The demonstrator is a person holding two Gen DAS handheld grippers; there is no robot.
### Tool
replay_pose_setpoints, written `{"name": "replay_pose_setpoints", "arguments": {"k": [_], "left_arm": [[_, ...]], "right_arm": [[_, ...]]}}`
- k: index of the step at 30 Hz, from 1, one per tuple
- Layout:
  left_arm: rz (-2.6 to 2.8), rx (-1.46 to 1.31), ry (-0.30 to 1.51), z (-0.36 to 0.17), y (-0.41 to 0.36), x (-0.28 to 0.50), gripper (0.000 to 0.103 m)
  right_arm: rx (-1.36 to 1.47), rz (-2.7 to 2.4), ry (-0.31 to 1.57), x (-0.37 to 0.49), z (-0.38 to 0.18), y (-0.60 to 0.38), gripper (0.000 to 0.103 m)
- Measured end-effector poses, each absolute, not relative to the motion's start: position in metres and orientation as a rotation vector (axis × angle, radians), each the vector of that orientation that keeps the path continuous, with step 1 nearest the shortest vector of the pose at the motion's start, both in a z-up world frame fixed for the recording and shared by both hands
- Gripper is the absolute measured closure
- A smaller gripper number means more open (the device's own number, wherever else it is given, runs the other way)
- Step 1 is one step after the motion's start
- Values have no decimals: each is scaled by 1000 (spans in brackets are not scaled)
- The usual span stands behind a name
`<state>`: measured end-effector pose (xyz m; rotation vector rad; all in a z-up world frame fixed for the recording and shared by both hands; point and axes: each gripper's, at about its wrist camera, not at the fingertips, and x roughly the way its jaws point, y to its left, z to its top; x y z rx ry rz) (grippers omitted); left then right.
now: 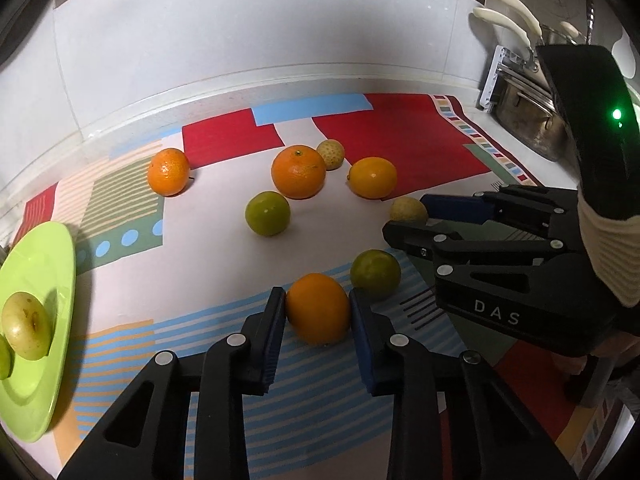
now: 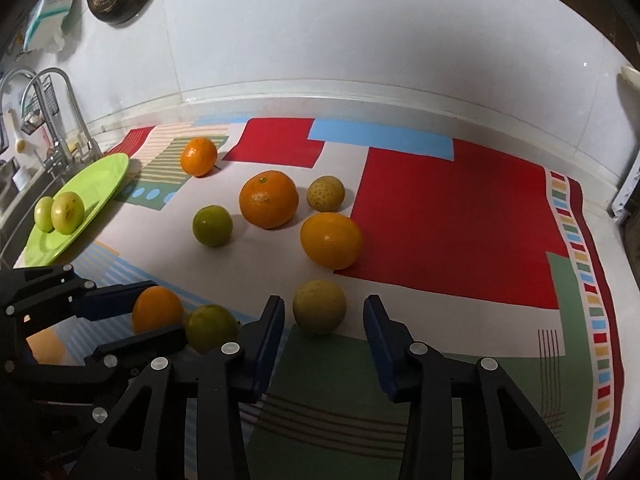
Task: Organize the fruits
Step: 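Grasp an orange with the left gripper while the right grasps a yellow citrus, then carry both fruits onto the green plate and open both grippers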
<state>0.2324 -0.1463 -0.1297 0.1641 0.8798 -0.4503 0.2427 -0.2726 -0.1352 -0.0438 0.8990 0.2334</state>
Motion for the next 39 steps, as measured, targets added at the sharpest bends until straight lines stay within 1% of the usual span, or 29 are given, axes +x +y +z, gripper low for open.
{"name": "replay_pose_setpoints", "arguments": {"k": [4,13,24,39], "left_arm": [[-435,161,870,-126,-143,232,71],[-407,141,834,-112,-132,228,71],[-396,122,761,-83,-114,197,71],[-241,71,686,-50,-33,145,71]], "right_arm": [[-50,244,911,245,-138,-270,74],[-33,240,872,228,-126,-267,74],[-14,253,796,192,-83,-253,74],[-24,373,698,158,-37,-183,74]]}}
